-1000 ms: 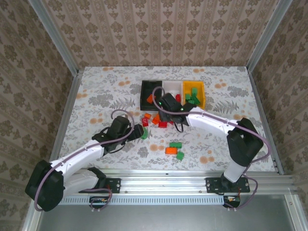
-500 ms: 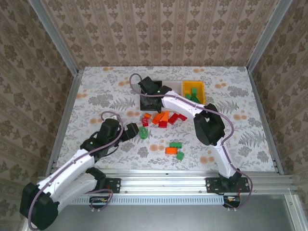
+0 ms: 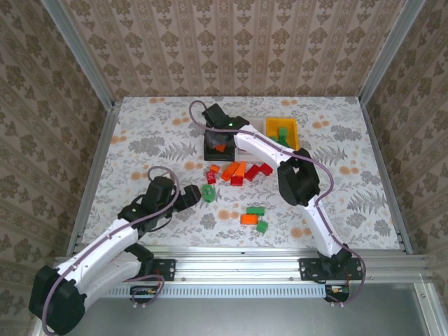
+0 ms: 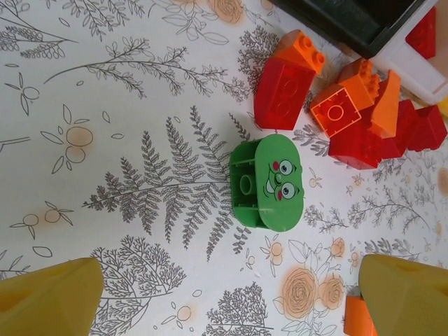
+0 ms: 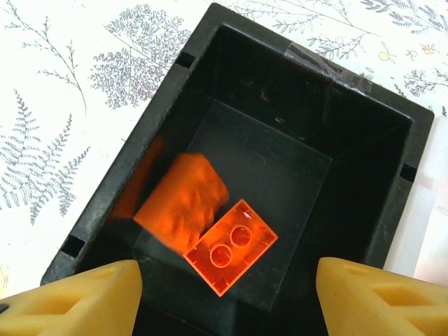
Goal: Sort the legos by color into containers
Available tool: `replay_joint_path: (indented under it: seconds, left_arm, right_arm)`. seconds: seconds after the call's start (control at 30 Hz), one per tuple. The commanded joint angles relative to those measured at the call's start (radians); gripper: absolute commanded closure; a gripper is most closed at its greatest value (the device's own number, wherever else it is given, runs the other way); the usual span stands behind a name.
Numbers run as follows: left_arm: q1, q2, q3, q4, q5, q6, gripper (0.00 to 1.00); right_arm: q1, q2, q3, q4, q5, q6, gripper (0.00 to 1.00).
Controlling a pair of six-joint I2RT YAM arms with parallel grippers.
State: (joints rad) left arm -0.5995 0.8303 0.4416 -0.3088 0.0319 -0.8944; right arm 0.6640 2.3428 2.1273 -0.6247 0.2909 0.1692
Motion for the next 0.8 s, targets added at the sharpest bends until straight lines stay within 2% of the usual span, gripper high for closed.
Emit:
replay_joint_path:
  seconds: [0.0, 0.2, 0.33, 0.5, 0.77]
  left_arm:
    - [0.005, 0.017, 0.034, 0.025, 0.035, 0.007, 0.04]
    - [-0.031, 0.077, 0.034, 0.089, 0.041, 0.015, 0.04]
    - [-0.061, 0.176, 0.062, 0.132, 0.023, 0.023, 0.05]
    - [-0.086, 0.300, 0.120, 0.167, 0.033, 0.032, 0.07]
    - [-0.127, 0.378, 0.158, 0.196, 0.036, 0.023, 0.07]
  right_arm:
    - [0.012, -0.178, -0.126, 0.023, 0.046, 0.006, 0.33]
    - [0.002, -0.579, -0.695, 0.221, 0.075, 0.057, 0.34]
    - [-0.064, -0.742, -0.961, 0.257, 0.025, 0.070, 0.36]
    - [-0.139, -0.760, -1.101, 0.269, -0.050, 0.061, 0.37]
    - [-0.175, -0.633, -1.127, 0.311, -0.059, 0.097, 0.31]
